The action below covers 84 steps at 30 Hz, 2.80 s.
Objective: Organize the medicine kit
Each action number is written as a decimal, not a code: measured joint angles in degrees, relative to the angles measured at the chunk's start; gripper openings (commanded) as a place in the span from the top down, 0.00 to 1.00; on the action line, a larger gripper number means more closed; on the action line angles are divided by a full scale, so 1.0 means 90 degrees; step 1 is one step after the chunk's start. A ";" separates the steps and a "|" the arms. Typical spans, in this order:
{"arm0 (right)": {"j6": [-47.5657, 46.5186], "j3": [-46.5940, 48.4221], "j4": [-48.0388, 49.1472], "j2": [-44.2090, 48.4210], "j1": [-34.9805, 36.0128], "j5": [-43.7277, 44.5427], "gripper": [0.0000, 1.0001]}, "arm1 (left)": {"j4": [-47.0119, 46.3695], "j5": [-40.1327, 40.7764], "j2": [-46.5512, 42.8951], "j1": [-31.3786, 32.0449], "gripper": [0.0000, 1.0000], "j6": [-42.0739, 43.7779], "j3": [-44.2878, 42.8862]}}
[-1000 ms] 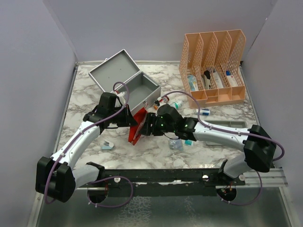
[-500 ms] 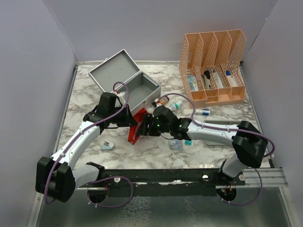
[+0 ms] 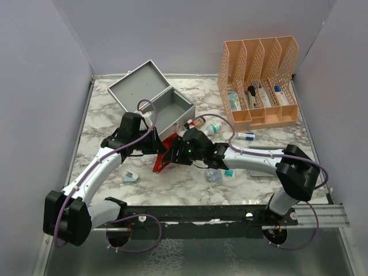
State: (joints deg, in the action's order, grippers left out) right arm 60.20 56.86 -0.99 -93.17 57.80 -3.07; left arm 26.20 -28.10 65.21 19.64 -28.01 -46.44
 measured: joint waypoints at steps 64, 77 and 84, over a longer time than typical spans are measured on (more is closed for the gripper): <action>-0.0189 -0.0027 -0.3597 0.1785 0.0172 0.3070 0.43 | -0.0024 0.0027 0.0068 0.0000 1.00 -0.0063 0.0010; -0.0602 -0.1265 -0.4320 0.1914 -0.0782 0.2871 0.47 | -0.0027 0.0036 0.0197 0.0000 1.00 -0.0061 0.0015; -0.1156 -0.1914 -0.3706 0.1943 -0.1093 0.1953 0.54 | -0.0034 0.0039 0.0204 0.0000 1.00 -0.0061 0.0049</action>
State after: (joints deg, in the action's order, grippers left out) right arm 49.80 39.64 -34.35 -75.68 47.97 14.50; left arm 25.89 -27.75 67.05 19.64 -28.56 -46.00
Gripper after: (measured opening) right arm 0.510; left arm 0.020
